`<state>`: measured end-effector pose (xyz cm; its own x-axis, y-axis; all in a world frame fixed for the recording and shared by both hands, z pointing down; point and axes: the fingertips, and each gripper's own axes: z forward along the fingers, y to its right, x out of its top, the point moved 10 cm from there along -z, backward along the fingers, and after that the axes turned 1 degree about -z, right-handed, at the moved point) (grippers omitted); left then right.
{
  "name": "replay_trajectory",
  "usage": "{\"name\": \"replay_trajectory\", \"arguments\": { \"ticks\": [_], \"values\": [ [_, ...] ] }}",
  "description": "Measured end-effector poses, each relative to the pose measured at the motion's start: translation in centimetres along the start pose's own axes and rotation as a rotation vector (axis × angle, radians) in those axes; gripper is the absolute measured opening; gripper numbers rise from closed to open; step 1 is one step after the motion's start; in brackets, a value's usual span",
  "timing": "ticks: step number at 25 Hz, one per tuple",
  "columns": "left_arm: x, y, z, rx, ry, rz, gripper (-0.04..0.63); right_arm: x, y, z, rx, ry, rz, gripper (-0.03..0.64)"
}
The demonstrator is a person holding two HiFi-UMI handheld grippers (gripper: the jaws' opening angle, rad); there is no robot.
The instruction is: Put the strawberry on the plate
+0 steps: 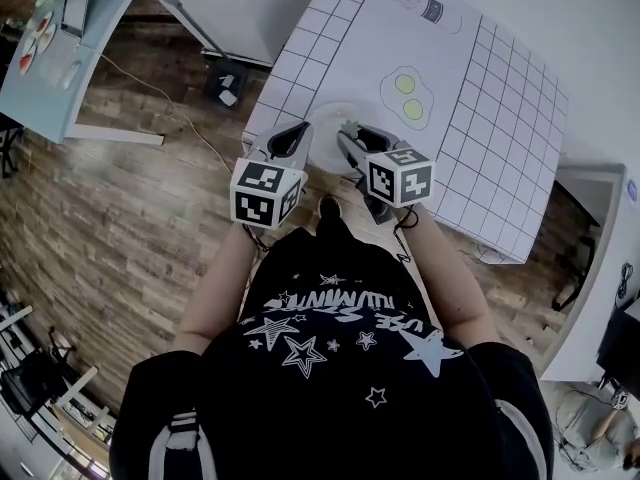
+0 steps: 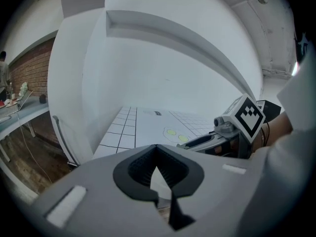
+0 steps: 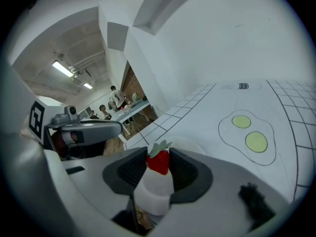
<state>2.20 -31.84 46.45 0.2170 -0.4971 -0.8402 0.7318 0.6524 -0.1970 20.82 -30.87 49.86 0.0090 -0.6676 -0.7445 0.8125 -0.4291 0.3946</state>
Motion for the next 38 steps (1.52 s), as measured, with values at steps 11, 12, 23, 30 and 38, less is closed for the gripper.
{"name": "replay_trajectory", "arguments": {
  "ticks": [11, 12, 23, 30, 38],
  "values": [
    [-1.0, -0.2, 0.6, 0.023, -0.037, -0.036, 0.009, -0.1, 0.7, 1.8, -0.018, -0.106, -0.081, 0.147],
    [-1.0, -0.2, 0.6, 0.022, -0.039, -0.038, 0.009, -0.1, 0.7, 1.9, -0.019, -0.112, -0.081, 0.147],
    [-1.3, -0.5, 0.2, 0.030, -0.049, -0.037, 0.009, 0.0, 0.0, 3.0, -0.066, -0.225, -0.201, 0.147],
    [-1.4, -0.8, -0.4, 0.031, -0.038, -0.041, 0.009, 0.2, -0.2, 2.7, -0.096, -0.218, -0.217, 0.161],
    [-1.6, -0.8, -1.6, 0.008, -0.022, -0.036, 0.009, 0.5, -1.0, 1.1, -0.145, -0.189, -0.231, 0.166]
  ]
}}
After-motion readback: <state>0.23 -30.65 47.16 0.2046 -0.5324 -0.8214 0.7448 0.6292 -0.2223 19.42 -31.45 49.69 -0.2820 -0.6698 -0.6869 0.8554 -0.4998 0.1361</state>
